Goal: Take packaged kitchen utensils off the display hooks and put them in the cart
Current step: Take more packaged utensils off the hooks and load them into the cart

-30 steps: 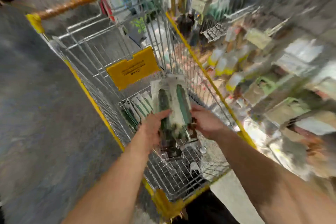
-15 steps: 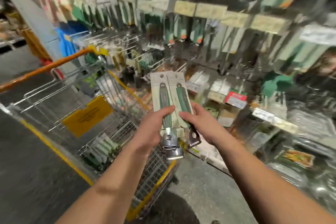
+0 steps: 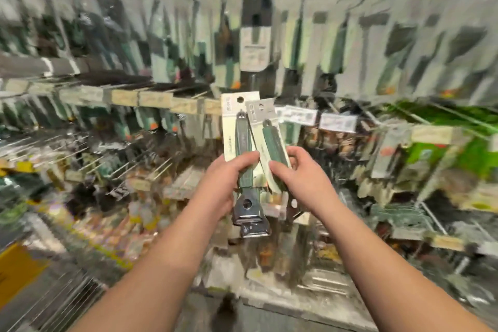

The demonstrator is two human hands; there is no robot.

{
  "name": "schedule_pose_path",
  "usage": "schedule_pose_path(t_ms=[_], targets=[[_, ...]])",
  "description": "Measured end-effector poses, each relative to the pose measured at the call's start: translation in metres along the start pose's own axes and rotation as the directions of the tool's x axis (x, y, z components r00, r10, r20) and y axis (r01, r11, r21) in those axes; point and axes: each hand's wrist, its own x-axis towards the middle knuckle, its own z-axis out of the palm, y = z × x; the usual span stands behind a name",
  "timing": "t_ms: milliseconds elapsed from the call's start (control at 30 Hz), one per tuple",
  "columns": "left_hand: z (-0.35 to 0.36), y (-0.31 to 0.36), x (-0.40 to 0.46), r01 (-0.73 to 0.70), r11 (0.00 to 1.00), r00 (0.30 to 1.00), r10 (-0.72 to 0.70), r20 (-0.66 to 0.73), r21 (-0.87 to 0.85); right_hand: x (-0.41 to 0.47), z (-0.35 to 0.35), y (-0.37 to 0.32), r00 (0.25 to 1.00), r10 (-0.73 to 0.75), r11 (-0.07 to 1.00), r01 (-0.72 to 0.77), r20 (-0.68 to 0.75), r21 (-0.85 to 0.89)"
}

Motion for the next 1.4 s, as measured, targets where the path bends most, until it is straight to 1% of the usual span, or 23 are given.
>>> schedule_pose_path(t_ms=[100,267,367,500,667,833,967,1067,1167,1400], targets=[[0.061,0.008,0.008,-0.038,0.999,0.998,0.037,0.056,0.006,0.011,-0.059,0.009,0.994,-0.042,0.998,0.036,-0.106,-0.060],[0.141,0.017,0.018,-0.075,0.997,0.990,0.077,0.121,-0.021,0.025,-0.144,0.033,0.968,-0.080,0.995,0.063,-0.236,-0.079],[0.172,0.016,0.028,-0.131,0.991,0.982,0.134,0.134,-0.030,0.028,-0.184,0.047,0.956,-0.086,0.992,0.057,-0.279,-0.111],[0.206,0.018,0.036,-0.149,0.989,0.979,0.149,0.142,-0.011,0.035,-0.229,0.060,0.936,-0.099,0.984,0.041,-0.339,-0.172],[0.224,0.025,0.046,-0.163,0.986,0.976,0.167,0.142,-0.036,0.052,-0.258,0.061,0.915,-0.133,0.971,0.043,-0.380,-0.236],[0.223,0.033,0.054,-0.191,0.980,0.973,0.196,0.119,-0.057,0.069,-0.263,0.051,0.903,-0.189,0.943,0.057,-0.386,-0.328],[0.213,0.040,0.059,-0.209,0.973,0.975,0.215,0.063,-0.093,0.085,-0.248,0.032,0.911,-0.210,0.915,0.055,-0.355,-0.399],[0.201,0.046,0.062,-0.233,0.968,0.969,0.239,0.061,-0.088,0.102,-0.234,0.012,0.911,-0.232,0.890,0.057,-0.342,-0.453],[0.188,0.052,0.068,-0.229,0.970,0.971,0.233,0.056,-0.080,0.120,-0.220,-0.008,0.906,-0.255,0.877,0.070,-0.337,-0.476],[0.164,0.071,0.083,-0.186,0.974,0.975,0.199,0.094,-0.125,0.155,-0.193,-0.035,0.881,-0.239,0.888,0.029,-0.408,-0.458]])
